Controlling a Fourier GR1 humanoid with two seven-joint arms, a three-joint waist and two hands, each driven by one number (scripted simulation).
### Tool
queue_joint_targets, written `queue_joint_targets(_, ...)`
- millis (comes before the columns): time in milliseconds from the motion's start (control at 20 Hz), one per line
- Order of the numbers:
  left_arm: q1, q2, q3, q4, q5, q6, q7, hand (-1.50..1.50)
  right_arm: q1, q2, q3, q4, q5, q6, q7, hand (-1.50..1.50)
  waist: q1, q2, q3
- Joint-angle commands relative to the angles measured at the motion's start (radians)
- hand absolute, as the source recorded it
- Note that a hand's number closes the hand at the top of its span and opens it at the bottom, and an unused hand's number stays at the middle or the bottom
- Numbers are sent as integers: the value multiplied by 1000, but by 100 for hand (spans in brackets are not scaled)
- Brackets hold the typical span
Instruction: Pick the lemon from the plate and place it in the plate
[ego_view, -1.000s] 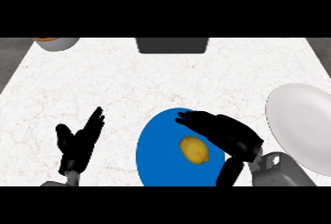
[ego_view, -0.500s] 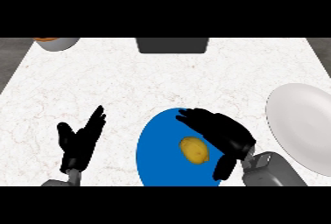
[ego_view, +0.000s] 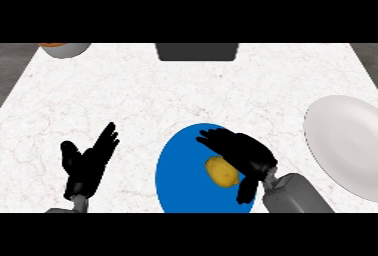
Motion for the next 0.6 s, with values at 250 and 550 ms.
queue_joint_targets(250, -52, -49, 33, 105, -21, -12, -16, 0, -49, 40, 64, 123, 158, -82, -124, 150, -2, 3, -3)
queue_joint_targets(550, -32, -61, 15, 57, -56, -18, 20, 0, -66, 76, 14, 232, 225, -200, -200, 150, 2, 4, -3)
